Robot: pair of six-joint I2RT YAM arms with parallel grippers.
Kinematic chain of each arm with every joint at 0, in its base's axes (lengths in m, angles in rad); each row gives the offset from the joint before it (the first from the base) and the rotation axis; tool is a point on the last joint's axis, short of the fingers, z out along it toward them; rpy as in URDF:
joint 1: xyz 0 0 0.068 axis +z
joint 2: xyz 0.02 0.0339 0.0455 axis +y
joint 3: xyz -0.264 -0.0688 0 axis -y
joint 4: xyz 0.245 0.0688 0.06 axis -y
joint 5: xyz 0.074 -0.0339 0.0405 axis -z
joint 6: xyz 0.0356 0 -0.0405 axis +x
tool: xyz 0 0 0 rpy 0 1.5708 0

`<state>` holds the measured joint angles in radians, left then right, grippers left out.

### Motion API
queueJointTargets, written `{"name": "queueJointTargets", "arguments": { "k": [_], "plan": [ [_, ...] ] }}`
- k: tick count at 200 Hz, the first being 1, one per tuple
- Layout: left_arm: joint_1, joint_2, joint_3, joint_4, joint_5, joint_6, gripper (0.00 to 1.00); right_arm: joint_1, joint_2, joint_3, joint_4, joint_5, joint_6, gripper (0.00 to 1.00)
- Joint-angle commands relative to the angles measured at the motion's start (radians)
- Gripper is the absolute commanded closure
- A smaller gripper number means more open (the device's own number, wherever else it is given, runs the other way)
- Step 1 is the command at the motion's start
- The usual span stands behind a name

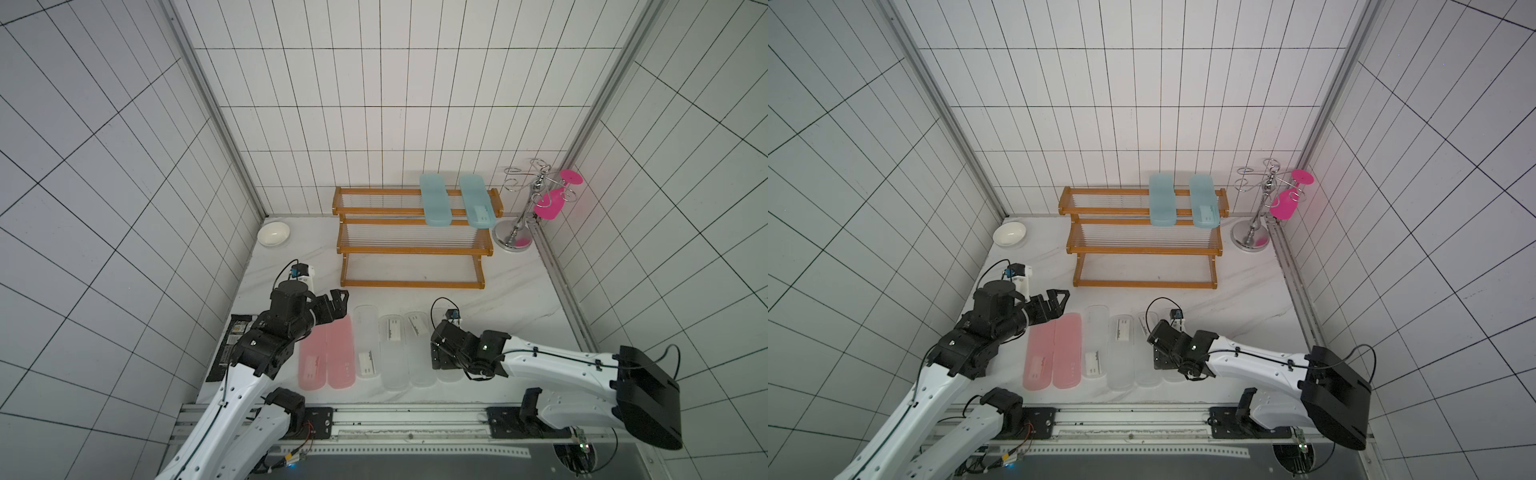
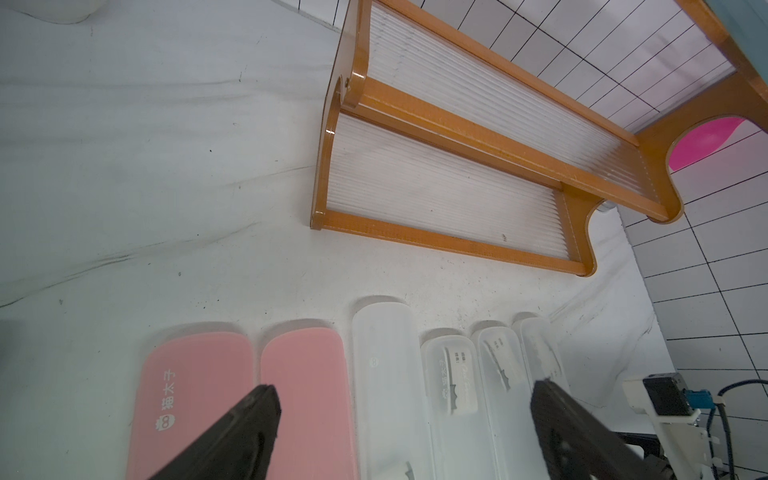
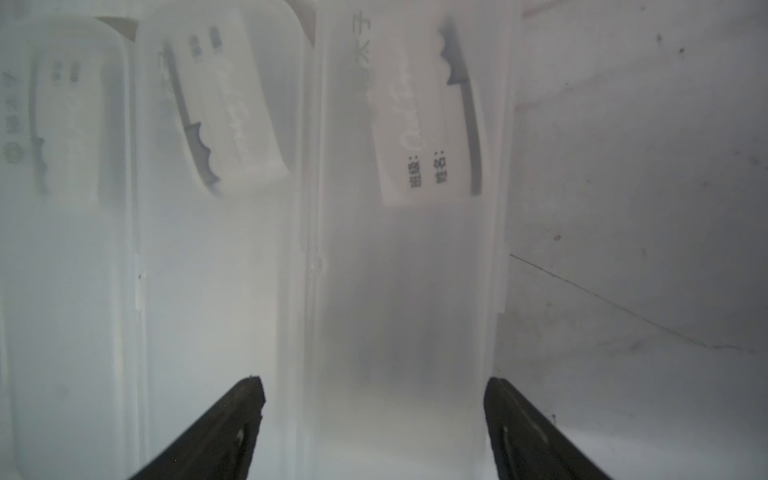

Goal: Place the pencil cases on the shelf according to color
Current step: Pick up the pencil case from the center of the board.

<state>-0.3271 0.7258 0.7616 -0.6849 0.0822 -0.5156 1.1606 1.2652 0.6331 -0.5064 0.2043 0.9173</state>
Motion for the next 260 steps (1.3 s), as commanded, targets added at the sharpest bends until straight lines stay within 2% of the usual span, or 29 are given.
{"name": "queueJointTargets", "arguments": {
  "k": [1,40,68,136,165,205,260],
  "plan": [
    [0.003,-0.01,-0.004,0.024,0.014,0.006,0.02,0.022,0.041,0.057,0.008,0.035,0.017,0.13],
    [0.002,-0.018,-0.003,0.024,0.016,0.006,0.01,0.026,0.098,0.066,-0.013,0.059,0.042,0.12],
    [0.002,-0.026,-0.008,0.027,0.021,0.002,0.02,0.013,0.079,0.037,-0.067,0.101,0.087,0.11],
    [-0.006,-0.017,-0.007,0.03,0.039,0.002,0.01,-0.086,-0.208,-0.081,-0.169,0.119,0.08,0.11],
    [-0.007,-0.022,-0.007,0.029,0.035,0.0,0.02,-0.087,-0.272,-0.079,-0.109,0.03,-0.023,0.1],
    [-0.008,-0.025,-0.007,0.029,0.031,0.001,0.02,-0.085,-0.155,-0.04,-0.035,-0.038,-0.054,0.1],
    [-0.01,-0.028,-0.006,0.027,0.033,0.002,0.01,-0.075,0.086,0.061,-0.008,-0.039,-0.077,0.1]
  ]
}}
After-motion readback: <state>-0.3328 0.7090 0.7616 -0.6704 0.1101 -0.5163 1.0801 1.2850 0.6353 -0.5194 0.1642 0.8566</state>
